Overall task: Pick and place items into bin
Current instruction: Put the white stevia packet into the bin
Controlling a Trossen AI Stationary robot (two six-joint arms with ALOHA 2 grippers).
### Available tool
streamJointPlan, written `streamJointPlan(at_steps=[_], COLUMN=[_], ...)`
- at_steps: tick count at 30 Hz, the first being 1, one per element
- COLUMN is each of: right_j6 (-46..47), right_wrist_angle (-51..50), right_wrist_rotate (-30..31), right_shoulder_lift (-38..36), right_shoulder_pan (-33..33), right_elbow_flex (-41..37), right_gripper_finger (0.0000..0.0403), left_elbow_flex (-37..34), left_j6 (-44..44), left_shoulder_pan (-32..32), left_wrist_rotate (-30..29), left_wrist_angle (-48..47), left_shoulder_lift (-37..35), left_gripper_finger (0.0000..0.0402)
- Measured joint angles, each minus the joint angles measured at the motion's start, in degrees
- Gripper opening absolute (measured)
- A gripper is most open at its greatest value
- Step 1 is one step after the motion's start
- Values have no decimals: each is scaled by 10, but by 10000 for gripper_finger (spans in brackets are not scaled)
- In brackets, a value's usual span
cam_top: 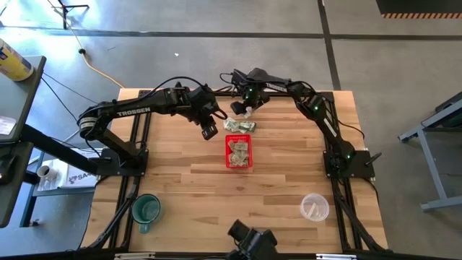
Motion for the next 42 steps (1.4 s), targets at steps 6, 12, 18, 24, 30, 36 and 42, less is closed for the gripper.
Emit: streamJointPlan(at_steps=[6, 12, 18, 24, 30, 36, 42], right_j6=[10, 12, 9, -30, -88, -139, -166], right_wrist_angle=[1, -12, -28, -67, -142, -158, -172], right_wrist_rotate=[10, 11, 13, 27, 40, -12, -59], right_shoulder_lift=[7, 8, 11, 11, -5, -85, -124], right_shoulder_pan=[5, -7, -32, -57, -53, 20, 115], right_elbow_flex=[1, 1, 1, 1, -2, 0, 0], right_gripper_finger=[252, 196, 111, 46, 9, 11, 15], left_elbow_flex=[0, 0, 0, 0, 0, -9, -46], left_j6=[0, 0, 0, 0, 1, 16, -10], left_shoulder_pan=[0, 0, 0, 0, 0, 0, 1], left_wrist_rotate=[0, 0, 0, 0, 0, -1, -37], left_wrist_angle=[1, 2, 4, 4, 5, 8, 1], left_shoulder_lift=[0, 0, 0, 0, 0, 0, 1], left_gripper_finger=[49, 49, 49, 49, 49, 49, 49])
